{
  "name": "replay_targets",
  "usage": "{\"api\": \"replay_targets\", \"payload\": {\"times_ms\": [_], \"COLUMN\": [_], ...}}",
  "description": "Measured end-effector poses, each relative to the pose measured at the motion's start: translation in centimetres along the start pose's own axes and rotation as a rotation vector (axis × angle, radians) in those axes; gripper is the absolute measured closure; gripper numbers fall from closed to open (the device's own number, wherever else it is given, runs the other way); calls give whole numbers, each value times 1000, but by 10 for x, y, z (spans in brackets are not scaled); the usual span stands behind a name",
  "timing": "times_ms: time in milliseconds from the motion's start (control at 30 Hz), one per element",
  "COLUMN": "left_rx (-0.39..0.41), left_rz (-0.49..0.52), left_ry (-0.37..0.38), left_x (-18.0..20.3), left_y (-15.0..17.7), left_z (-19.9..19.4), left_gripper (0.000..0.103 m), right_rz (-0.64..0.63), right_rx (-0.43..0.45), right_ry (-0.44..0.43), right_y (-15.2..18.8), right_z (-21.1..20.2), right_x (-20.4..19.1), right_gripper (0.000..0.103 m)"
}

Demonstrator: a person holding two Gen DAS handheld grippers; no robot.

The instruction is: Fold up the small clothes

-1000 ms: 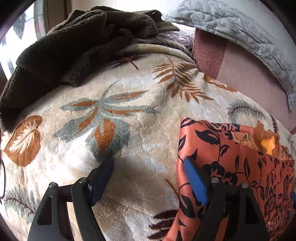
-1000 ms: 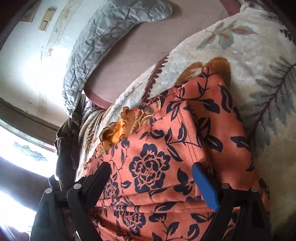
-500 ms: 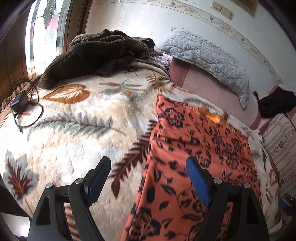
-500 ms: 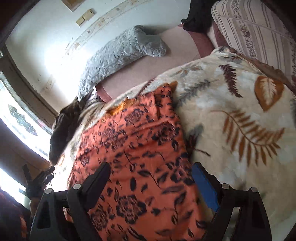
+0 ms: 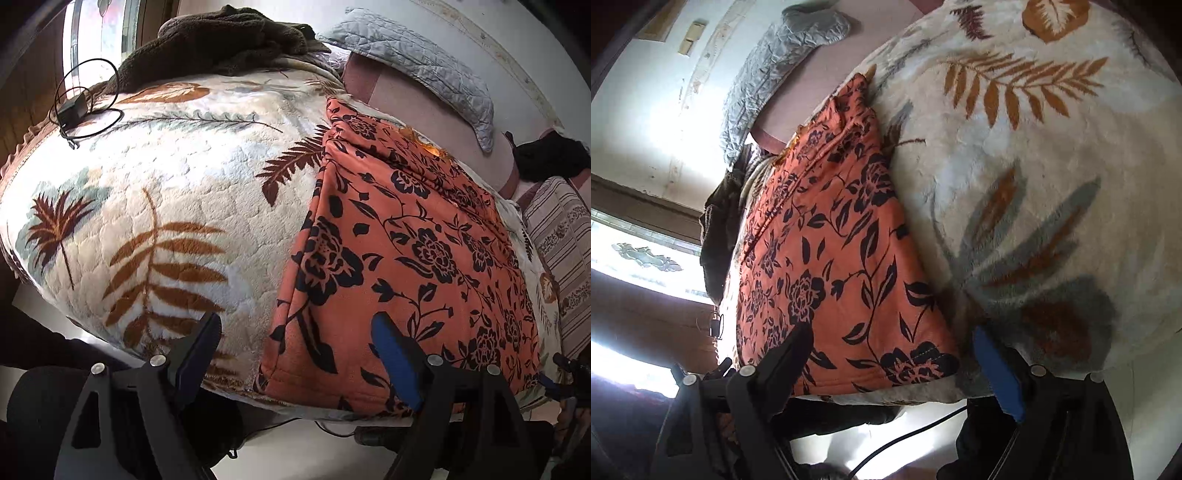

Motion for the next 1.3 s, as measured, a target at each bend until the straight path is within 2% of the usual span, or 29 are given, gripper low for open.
{"api": "replay_targets", "payload": {"times_ms": [67,133,267,333,367,400,567,600,667,833,900,933,967,1033,1100,1167,1233,1300], "left_rx": [-23,-42,-36,-53,-85,-124,-115,-117,-111,-112,-116,-117,-121,-112,-80,-47,-60,-105], "left_rz": [-3,-12,-16,-3,-1,-4,-9,-12,-23,7,20,19,15,21,25,36,43,32], "left_ry": [26,18,35,25,21,22,20,25,49,16,-7,10,21,22,24,25,34,16], "left_x": [0,0,2,2,1,0,0,0,0,4,3,3,3,5,8,11,13,10], "left_y": [1,2,0,1,3,6,7,7,7,7,8,7,6,3,-1,-7,-7,-2], "left_z": [4,7,8,14,20,26,26,26,26,27,27,27,26,19,7,-3,3,18], "left_gripper": [20,20,20,33,57,75,75,72,66,66,86,91,96,97,97,97,96,92], "right_rz": [24,31,14,22,30,40,81,77,58,31,-22,-61,-75,-11,-42,-49,-48,-34], "right_rx": [-39,-58,-85,-103,-110,-118,-154,-159,-168,-176,-167,-159,-153,-178,-148,-132,-114,-153], "right_ry": [-11,-4,17,15,12,9,-17,-21,-7,27,97,161,202,149,129,71,40,48], "right_y": [-1,0,5,4,3,3,0,-1,-2,-3,-1,0,0,0,2,5,1,0], "right_z": [7,10,17,20,21,22,28,28,31,34,35,35,34,30,20,12,11,26], "right_x": [3,5,5,6,8,10,18,17,16,11,7,7,9,13,5,-8,-15,-10], "right_gripper": [35,40,39,39,39,39,36,35,34,34,47,67,82,94,94,94,91,90]}}
Point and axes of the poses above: each gripper's, at about its wrist camera, not at the fingertips, and z roughly the way its jaws point, x to its right, y to its underside, the point moved 6 cm from there along z, roughly the way its jaws point, and after that the axes turned 14 degrees about z, right-handed, at the moved point
